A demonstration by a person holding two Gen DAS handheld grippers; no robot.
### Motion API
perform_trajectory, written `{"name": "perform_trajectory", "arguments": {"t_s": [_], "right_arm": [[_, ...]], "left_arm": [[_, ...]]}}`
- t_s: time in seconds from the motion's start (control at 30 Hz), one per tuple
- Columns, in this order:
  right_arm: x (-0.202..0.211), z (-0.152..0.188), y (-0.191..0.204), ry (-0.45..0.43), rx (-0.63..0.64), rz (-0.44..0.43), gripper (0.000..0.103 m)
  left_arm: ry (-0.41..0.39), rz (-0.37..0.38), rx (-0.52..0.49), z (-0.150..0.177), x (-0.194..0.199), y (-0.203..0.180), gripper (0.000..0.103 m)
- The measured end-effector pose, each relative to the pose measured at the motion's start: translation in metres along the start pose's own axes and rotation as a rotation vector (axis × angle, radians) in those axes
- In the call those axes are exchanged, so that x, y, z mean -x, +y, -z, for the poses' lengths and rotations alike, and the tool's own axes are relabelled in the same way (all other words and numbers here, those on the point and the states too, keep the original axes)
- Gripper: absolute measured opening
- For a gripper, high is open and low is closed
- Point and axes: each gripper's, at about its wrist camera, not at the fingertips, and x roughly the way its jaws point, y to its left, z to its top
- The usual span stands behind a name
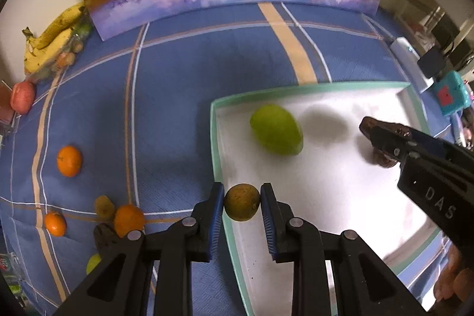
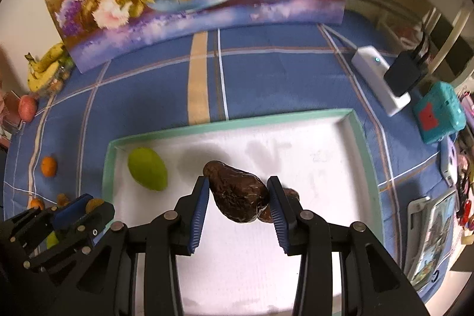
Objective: Organize fruits
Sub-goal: 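Carry both held fruits over the white tray, then open the right tool to drop the brown fruit while the left releases the small fruit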
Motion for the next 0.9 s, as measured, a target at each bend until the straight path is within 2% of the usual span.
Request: {"name": "perform_trajectory", "arguments": {"t_s": [0.07,0.23,0.8,0.9], "right_arm": [[-0.006,0.002,-0.002,0.012,-0.005,0.002,0.042],[-0.016,0.003,-0.006,0.032,-0.013,0.001,0.042],[-0.017,0.005,-0.005,0.034,-0.006,0.006,0.042],[-0.015,0.005,-0.006,0.031,-0.005,0.006,0.042]], "left_arm": [[-0.004,-0.018,-0.012,0.001,-0.001,-0.002,0.027],[0.000,-0.003,-0.013,0.003,-0.001,-0.006,0.027],[0.023,-0.002,-0.041,0.001,-0.012,-0.014,0.027],[0.023,0.006,-0.043,0.001,-0.009,-0.013,0.030]]}}
